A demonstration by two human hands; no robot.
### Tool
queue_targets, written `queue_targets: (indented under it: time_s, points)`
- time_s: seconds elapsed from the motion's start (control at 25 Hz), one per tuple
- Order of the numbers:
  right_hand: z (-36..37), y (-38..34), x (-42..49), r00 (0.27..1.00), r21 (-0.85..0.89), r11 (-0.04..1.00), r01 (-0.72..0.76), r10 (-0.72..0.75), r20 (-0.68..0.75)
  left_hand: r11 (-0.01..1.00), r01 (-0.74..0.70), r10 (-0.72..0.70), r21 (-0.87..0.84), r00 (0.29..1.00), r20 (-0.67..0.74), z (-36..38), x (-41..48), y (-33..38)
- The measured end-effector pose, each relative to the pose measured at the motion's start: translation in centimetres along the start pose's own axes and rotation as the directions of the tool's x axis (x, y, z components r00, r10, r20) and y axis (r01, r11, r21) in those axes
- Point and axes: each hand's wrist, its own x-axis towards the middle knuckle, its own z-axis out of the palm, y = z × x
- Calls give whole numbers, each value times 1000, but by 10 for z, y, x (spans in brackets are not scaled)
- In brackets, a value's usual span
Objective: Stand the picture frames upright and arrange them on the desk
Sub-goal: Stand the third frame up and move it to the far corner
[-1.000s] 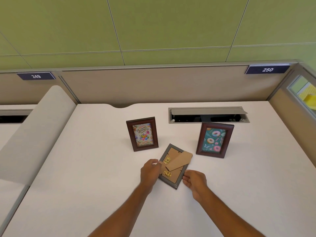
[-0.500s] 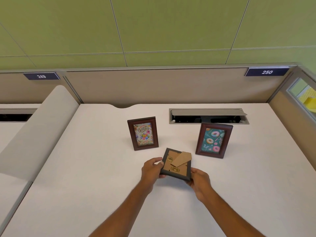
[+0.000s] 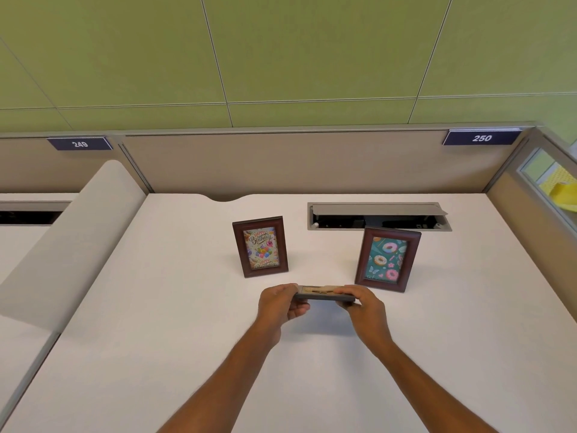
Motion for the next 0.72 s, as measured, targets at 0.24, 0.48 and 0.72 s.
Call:
queue_targets:
  time_s: [0.24, 0.48, 0.72]
  points:
    - [-4, -20, 4, 999, 112, 994, -7, 2, 44, 993, -43, 52, -109, 996, 78, -6, -2, 13]
    - [-3, -35, 5, 992, 234, 967, -97, 73, 107, 989, -94, 94, 115, 996, 6, -13, 5, 25]
    - [-4, -47, 14, 976, 261, 950, -173, 129, 177, 954, -70, 42, 290, 994, 102, -16, 3, 21]
